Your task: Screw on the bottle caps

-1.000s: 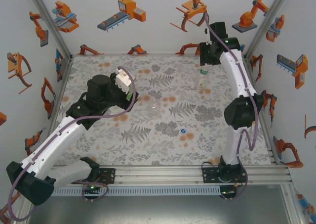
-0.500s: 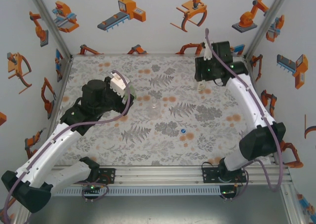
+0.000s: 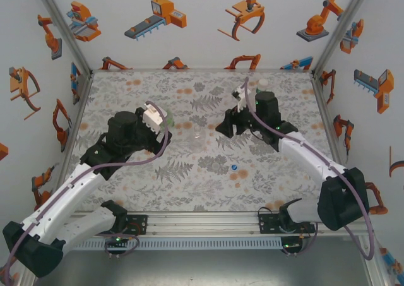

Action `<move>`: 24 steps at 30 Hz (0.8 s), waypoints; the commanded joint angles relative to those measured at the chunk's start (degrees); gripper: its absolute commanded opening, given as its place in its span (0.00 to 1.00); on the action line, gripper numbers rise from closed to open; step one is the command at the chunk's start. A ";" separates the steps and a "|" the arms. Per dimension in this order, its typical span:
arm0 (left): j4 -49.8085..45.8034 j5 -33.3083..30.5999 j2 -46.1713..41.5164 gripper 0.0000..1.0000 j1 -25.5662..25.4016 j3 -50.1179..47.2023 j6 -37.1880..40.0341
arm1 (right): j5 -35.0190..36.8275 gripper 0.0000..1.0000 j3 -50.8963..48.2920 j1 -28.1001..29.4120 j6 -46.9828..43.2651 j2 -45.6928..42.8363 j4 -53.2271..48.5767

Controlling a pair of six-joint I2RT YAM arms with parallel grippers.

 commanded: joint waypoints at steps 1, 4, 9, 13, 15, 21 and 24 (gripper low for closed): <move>3.33 0.70 -1.71 0.82 0.62 -0.56 1.93 | -9.16 0.62 -3.24 1.65 -2.70 -0.97 15.46; 3.53 0.71 -2.04 0.82 1.05 -0.76 1.91 | -10.03 0.64 -4.76 2.91 -2.36 0.31 20.99; 3.60 1.21 -2.17 0.82 1.54 -0.76 1.91 | -14.13 0.67 -5.28 4.19 -3.04 4.04 28.77; 3.61 1.90 -2.35 0.82 1.82 -0.76 1.82 | -16.58 0.70 -4.27 4.27 -3.56 8.44 35.16; 3.54 2.13 -2.39 0.82 1.85 -0.80 1.75 | -17.04 0.71 -2.81 4.38 -3.33 10.77 36.01; 3.45 3.41 -2.19 0.82 1.98 -0.80 1.76 | -17.53 0.74 0.29 5.39 -3.52 16.90 38.91; 3.45 3.63 -2.09 0.82 2.02 -0.73 1.76 | -18.35 0.75 0.73 6.18 -3.23 19.69 41.49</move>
